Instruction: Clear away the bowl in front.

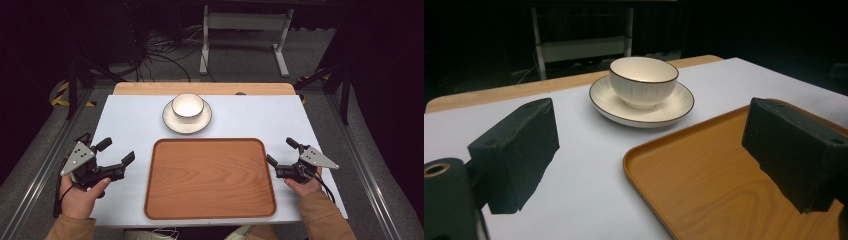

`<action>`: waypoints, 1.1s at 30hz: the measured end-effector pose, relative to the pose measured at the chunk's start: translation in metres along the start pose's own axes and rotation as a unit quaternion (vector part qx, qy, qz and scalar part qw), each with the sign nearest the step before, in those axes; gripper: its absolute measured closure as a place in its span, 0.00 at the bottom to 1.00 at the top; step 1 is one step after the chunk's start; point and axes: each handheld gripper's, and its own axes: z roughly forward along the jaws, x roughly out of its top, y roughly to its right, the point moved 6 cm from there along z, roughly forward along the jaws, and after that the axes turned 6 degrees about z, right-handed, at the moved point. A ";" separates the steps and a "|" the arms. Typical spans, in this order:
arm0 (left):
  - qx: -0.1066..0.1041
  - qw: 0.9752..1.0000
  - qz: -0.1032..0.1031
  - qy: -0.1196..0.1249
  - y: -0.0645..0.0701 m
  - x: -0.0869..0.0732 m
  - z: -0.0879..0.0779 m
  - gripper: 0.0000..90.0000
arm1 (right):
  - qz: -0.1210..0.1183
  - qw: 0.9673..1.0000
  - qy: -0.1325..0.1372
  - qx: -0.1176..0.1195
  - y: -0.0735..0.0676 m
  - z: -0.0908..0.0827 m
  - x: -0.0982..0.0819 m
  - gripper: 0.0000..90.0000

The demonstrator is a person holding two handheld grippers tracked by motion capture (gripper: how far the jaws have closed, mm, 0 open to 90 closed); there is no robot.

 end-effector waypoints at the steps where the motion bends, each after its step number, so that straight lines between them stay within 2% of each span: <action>1: 0.000 1.000 0.003 -0.006 0.001 -0.001 0.001 0.10 | -0.001 1.000 0.000 0.000 0.000 0.000 0.000 0.02; 5: -0.004 1.000 0.001 -0.009 0.003 0.001 0.003 0.10 | 0.002 1.000 0.002 -0.003 0.001 0.000 0.000 0.00; 11: -0.004 1.000 0.003 -0.005 0.004 0.010 0.004 0.10 | 0.022 1.000 0.005 -0.014 0.005 -0.001 0.001 0.00; 18: -0.010 1.000 0.012 0.003 0.007 0.022 0.008 0.10 | 0.018 1.000 0.004 -0.013 0.005 -0.001 0.000 0.00; 26: -0.010 1.000 0.011 0.004 0.005 0.033 0.013 0.10 | 0.016 1.000 0.004 -0.014 0.004 -0.001 0.000 0.01; 33: -0.013 1.000 0.007 0.004 0.003 0.046 0.024 0.10 | 0.013 1.000 0.002 -0.016 0.004 0.000 0.000 0.01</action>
